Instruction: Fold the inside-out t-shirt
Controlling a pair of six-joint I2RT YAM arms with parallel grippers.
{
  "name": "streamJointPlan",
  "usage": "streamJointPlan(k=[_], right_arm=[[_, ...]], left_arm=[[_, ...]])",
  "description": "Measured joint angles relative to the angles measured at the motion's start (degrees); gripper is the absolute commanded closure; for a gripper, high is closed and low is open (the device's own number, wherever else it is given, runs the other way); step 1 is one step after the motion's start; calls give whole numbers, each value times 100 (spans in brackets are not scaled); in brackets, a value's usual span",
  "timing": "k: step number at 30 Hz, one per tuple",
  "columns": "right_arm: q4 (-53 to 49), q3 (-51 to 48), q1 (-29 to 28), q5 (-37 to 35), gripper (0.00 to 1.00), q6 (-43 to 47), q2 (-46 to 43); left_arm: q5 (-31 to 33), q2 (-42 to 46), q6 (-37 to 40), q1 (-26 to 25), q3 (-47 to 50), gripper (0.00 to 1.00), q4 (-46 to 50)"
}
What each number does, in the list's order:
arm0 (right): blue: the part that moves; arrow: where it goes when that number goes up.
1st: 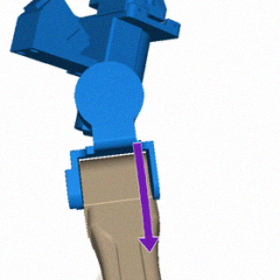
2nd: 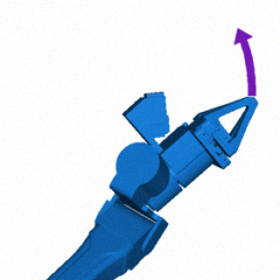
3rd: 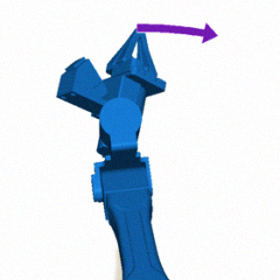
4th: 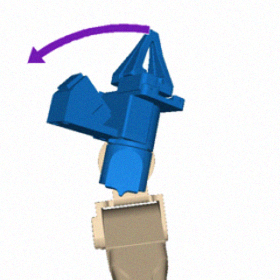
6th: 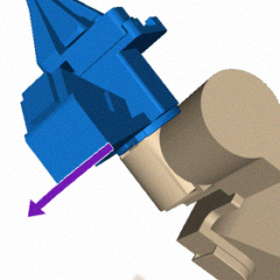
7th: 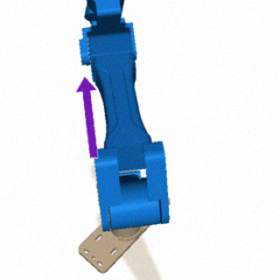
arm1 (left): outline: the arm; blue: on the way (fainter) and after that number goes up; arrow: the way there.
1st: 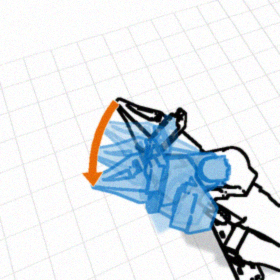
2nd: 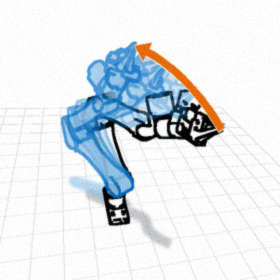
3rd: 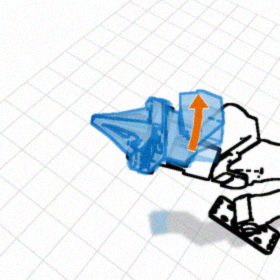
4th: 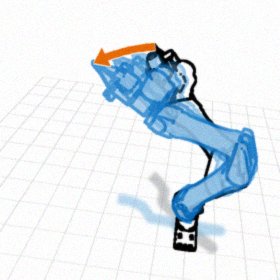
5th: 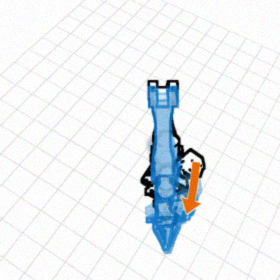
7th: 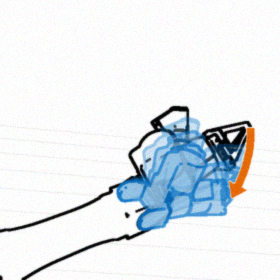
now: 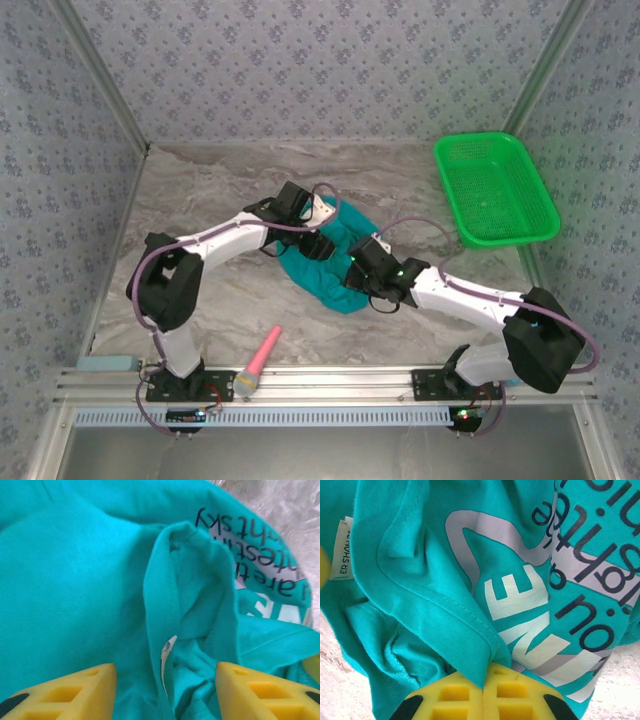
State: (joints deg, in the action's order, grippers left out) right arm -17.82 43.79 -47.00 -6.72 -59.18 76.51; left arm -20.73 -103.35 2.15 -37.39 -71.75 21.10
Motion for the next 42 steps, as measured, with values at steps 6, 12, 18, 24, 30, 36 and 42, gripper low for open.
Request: streamJointPlan(k=[6,12,18,24,30,36,42], right_arm=[[-4,-7,39,0,100,-20,-26],[-72,-7,83,-22,100,-17,-146],[-328,79,435,-181,100,249,-273],[-640,1078,1440,-278,100,1049,-275],[-658,3755,2662,-116,100,1958,319],[-713,5058,2717,98,100,2610,400],[-1342,4424,1853,-321,100,2870,-839]], left_arm=[[24,-352,59,0,-109,95,90],[693,190,-31,0,76,100,-103],[925,1207,-201,0,149,100,-214],[1224,1198,-560,229,-1141,100,442],[863,435,-942,1078,-3543,100,964],[774,330,-841,1034,-4625,100,1508],[793,2507,-890,133,-2192,100,1388]])
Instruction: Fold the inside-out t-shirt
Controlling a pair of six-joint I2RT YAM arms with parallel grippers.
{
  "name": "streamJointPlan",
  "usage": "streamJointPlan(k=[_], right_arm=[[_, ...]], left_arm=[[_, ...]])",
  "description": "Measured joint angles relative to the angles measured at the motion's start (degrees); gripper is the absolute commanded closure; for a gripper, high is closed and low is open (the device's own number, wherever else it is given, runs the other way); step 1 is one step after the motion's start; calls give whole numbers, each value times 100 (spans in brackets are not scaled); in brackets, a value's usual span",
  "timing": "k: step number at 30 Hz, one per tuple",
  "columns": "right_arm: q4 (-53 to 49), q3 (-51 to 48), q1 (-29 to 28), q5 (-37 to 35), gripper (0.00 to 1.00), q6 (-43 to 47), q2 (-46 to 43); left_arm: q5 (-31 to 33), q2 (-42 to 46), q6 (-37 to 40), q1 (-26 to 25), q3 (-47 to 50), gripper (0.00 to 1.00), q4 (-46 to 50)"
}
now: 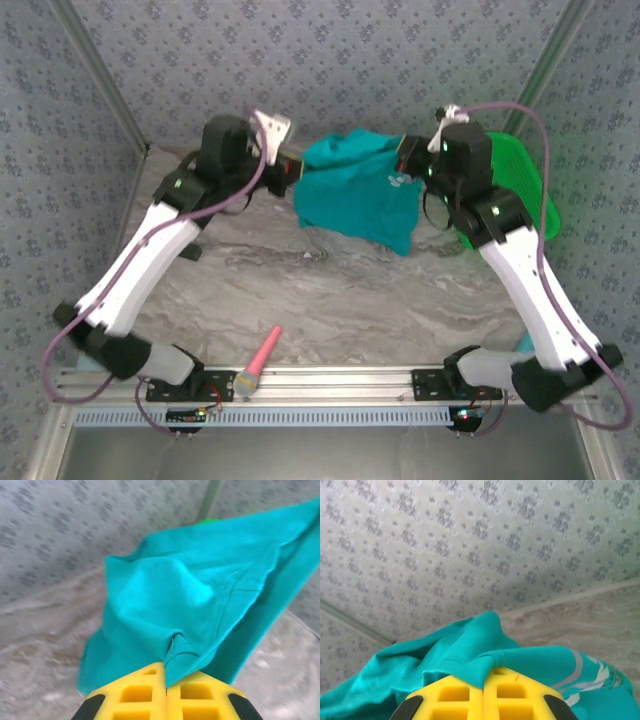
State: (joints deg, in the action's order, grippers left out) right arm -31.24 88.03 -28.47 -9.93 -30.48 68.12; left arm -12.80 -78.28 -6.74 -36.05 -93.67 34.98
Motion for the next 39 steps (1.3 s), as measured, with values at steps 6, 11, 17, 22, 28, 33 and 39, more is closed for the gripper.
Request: streamJointPlan(k=[6,11,17,22,28,33,39], right_arm=[[-70,-402,-1582,-1211,100,483,-1357],[-114,299,-1075,-1434,100,767,-839],[-11,968,525,-413,100,699,745],[57,1915,1137,400,100,697,2365],[313,2677,1445,728,100,369,3204],[981,2940,1392,739,100,428,3018],[1762,1652,1154,669,100,557,1912]], left_arm=[[439,1453,11,-981,358,100,-313],[1078,1209,415,-927,-293,100,-610],[1058,-299,435,361,-1075,100,-780],[518,-2190,354,1165,-2503,100,-240],[153,-3342,546,1311,-4092,100,170],[2,-3469,868,1316,-5187,100,234],[57,-2535,1322,1182,-4024,100,-37]])
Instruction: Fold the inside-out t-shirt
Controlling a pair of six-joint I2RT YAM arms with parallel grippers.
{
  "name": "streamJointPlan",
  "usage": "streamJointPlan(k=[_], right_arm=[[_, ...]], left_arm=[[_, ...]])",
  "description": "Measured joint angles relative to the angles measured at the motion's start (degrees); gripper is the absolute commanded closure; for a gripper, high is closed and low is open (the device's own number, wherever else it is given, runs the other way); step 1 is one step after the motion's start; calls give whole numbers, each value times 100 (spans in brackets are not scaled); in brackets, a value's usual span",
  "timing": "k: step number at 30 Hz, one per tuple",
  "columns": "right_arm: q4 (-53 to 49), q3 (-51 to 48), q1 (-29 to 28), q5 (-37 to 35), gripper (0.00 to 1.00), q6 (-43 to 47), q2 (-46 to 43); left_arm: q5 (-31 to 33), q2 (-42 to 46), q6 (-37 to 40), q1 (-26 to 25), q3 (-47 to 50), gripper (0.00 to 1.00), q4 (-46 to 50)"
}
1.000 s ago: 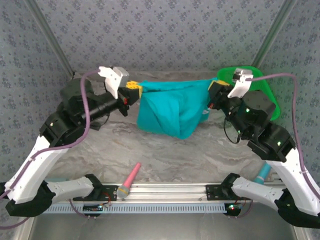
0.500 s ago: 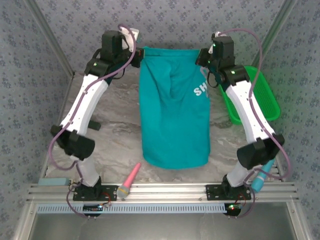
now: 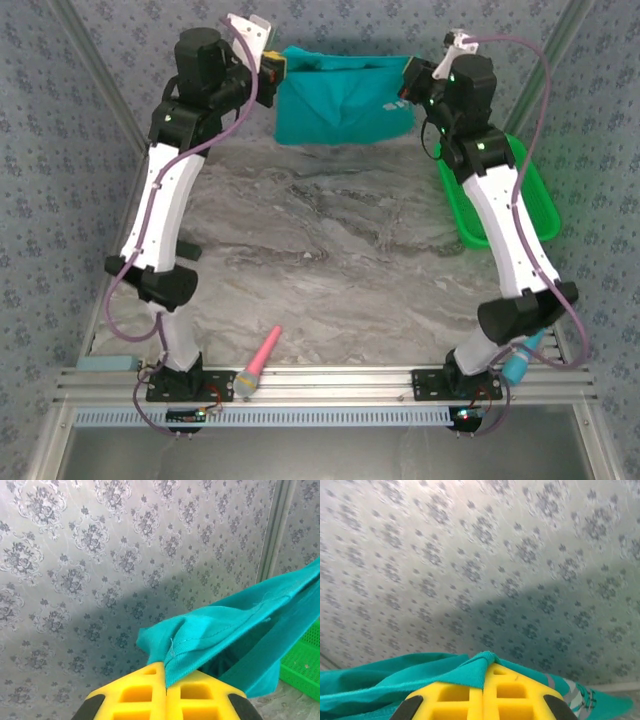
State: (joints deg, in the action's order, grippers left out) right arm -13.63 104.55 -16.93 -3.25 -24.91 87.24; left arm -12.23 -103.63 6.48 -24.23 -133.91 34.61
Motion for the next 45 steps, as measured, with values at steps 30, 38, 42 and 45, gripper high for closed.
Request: streamJointPlan(k=[30,38,42,45], right_arm=[[-330,-6118,-1600,-516,52,-1471,-1746],[542,-5246,-1731,96,53,-896,437],[675,-5318,-1902,-127,88,-730,754],[625,-5471,-1932,-205,91,-697,671]], left_arm=[[540,3342,-2376,-1390,8535,31,-2719],[168,874,-2787,-1200,7449,39,-2579],[411,332,-2885,-1517,7442,95,-2601],[468,107,-2874,-1735,7442,100,-2614]])
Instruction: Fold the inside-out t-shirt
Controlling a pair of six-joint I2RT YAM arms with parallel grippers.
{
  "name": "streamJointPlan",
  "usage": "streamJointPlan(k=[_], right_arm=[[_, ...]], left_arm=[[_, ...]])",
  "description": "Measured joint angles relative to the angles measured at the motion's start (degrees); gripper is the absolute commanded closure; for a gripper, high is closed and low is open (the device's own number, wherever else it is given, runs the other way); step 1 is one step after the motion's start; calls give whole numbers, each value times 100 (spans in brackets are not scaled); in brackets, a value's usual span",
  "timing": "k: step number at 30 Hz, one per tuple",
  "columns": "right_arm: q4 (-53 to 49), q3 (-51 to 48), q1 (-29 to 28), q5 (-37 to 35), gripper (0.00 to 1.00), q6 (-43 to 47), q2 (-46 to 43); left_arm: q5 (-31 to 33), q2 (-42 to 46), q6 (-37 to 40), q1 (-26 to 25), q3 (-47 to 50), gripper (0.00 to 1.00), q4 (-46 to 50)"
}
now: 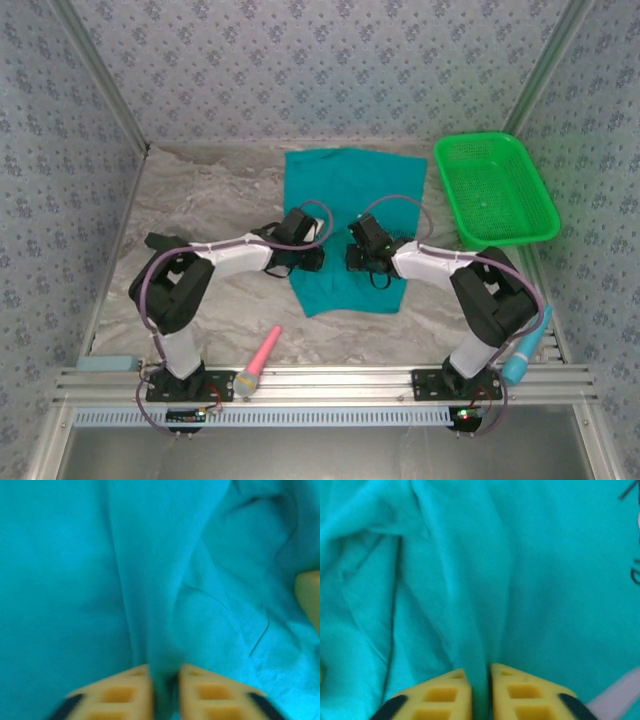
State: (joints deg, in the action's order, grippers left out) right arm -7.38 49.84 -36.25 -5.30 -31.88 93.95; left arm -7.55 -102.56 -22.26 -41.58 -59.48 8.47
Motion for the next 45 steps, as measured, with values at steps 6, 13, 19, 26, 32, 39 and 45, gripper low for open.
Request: streamJointPlan(k=[6,13,19,26,32,39,45], right_arm=[[-706,-378,15,-168,87,129,-1193],[-1550,-601,374,-262,64,358,-2074],[-1425,-577,151,570,61,450,-2273],[-909,-535,15,1150,61,245,-1834],[-713,-754,131,1193,61,57,-2006],[-501,-986,9,1379,61,15,-2083],[-393,-997,15,1325,61,-122,-2168]], left_arm=[[-367,697,70,-142,485,90,229],[-968,2044,195,-516,970,48,691],[-693,1534,960,-492,278,45,1023],[-398,7,1991,-105,-1062,42,960],[-509,-1010,2562,227,-1731,41,1152],[-1049,-1027,2879,205,-1921,35,1281],[-1517,-973,3383,203,-1797,37,1331]])
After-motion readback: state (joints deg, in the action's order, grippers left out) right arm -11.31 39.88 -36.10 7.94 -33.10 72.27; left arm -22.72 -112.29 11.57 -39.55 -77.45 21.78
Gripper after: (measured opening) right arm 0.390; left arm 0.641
